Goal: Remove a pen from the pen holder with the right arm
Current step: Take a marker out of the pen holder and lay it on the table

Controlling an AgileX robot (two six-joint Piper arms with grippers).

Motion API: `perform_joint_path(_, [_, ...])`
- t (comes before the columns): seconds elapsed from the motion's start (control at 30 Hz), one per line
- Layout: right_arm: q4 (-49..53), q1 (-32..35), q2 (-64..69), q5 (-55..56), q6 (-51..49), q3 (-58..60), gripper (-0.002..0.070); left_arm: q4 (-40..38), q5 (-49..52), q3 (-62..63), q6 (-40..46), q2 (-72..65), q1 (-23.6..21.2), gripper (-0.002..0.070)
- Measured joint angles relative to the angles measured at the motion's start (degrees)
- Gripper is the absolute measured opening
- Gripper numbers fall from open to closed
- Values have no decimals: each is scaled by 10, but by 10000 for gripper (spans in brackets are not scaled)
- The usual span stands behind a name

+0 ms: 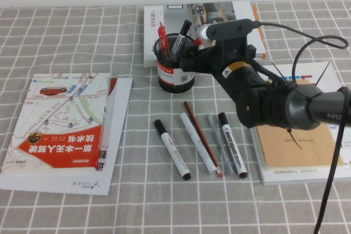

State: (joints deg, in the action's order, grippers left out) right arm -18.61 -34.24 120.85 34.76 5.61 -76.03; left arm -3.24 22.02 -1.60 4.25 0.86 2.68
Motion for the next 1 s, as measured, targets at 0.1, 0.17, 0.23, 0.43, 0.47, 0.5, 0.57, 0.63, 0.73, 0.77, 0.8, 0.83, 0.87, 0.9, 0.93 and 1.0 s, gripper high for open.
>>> perform_joint_path(0.1, [5,0,6,20,0,3,606,0,0,0,0,0,0,-4])
perform_joint_path(0.17, [8,0,11,31,0,3,606,0,0,0,0,0,0,-4])
perform_joint_path(0.23, [10,0,17,45,0,3,606,0,0,0,0,0,0,-4])
perform_joint_path(0.43, [22,0,40,80,0,2,606,0,0,0,0,0,0,-4])
perform_joint_path(0.47, [22,0,41,81,0,1,606,0,0,0,0,0,0,-4])
perform_joint_path(0.5, [24,0,44,83,0,-3,606,0,0,0,0,0,0,-4])
perform_joint_path(0.57, [26,0,49,87,0,-15,606,0,0,0,0,0,0,-4])
perform_joint_path(0.63, [26,0,53,87,0,-26,606,0,0,0,0,0,0,-4])
perform_joint_path(0.73, [28,0,67,87,0,-47,606,0,0,0,0,0,0,-4])
perform_joint_path(0.77, [28,0,71,86,0,-52,606,0,0,0,0,0,0,-4])
perform_joint_path(0.8, [29,0,75,84,0,-56,608,0,0,0,0,0,0,-4])
perform_joint_path(0.83, [29,0,80,83,0,-58,608,0,0,0,0,0,0,-4])
perform_joint_path(0.87, [29,0,81,85,-2,-61,608,0,0,0,0,0,0,-4])
perform_joint_path(0.9, [29,0,81,85,-2,-62,608,0,0,0,0,0,0,-4])
perform_joint_path(0.93, [29,0,81,84,-2,-63,606,0,0,0,0,0,0,-4])
perform_joint_path(1.0, [29,0,81,83,-7,-63,590,0,0,0,0,0,0,-4])
